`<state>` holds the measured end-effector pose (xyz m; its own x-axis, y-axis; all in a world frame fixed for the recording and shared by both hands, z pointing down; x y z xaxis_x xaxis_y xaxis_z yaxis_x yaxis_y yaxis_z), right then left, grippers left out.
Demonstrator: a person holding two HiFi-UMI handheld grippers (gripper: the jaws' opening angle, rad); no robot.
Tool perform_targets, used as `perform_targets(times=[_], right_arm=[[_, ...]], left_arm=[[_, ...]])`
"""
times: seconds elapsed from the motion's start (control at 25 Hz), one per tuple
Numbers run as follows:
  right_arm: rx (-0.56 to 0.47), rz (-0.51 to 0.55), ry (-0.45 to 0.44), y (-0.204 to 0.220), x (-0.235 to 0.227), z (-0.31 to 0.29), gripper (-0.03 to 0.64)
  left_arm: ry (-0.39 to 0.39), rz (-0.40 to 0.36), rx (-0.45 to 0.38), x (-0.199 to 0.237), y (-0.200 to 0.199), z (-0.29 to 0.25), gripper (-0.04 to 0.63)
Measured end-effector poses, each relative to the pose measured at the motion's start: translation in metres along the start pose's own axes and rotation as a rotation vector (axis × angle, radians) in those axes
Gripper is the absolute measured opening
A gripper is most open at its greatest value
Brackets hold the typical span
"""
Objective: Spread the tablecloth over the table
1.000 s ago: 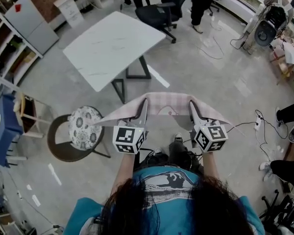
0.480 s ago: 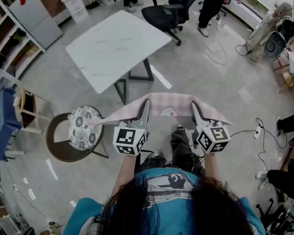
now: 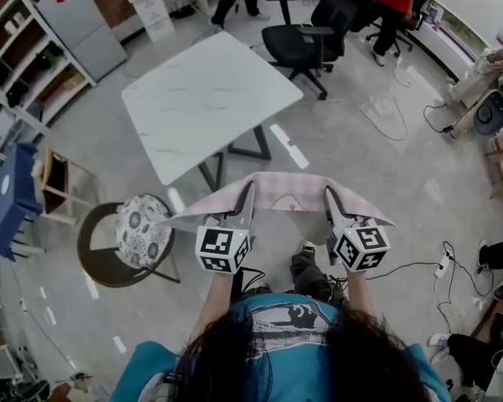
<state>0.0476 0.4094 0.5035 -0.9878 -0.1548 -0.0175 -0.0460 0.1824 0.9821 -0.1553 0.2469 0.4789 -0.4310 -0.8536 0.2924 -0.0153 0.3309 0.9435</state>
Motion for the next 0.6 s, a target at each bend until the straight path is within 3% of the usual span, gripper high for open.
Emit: perform_targets(times=[0.28, 0.6], right_arm=[[-0.020, 0.015, -0.102, -0.010, -0.091, -0.039, 0.072], [-0.092, 0.081, -0.261, -0.047, -0.145, -0.086, 0.072]], left_arm=[[-0.089, 0.031, -0.056, -0.028, -0.002, -0.075, 0.057], [-0.184, 0.005, -0.155, -0.043, -0.029, -0.111, 0.058]])
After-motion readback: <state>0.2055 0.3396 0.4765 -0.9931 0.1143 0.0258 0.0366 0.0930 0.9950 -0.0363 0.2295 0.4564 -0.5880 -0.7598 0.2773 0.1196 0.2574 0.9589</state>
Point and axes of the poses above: the fingertips, and each gripper's own axes: z backward along the fingers, x to its left, y out of its underside, the point moved 8 cm from there along z, backward along the fingers, and after that the axes turned 14 degrees about z, right-handed, at the moved point
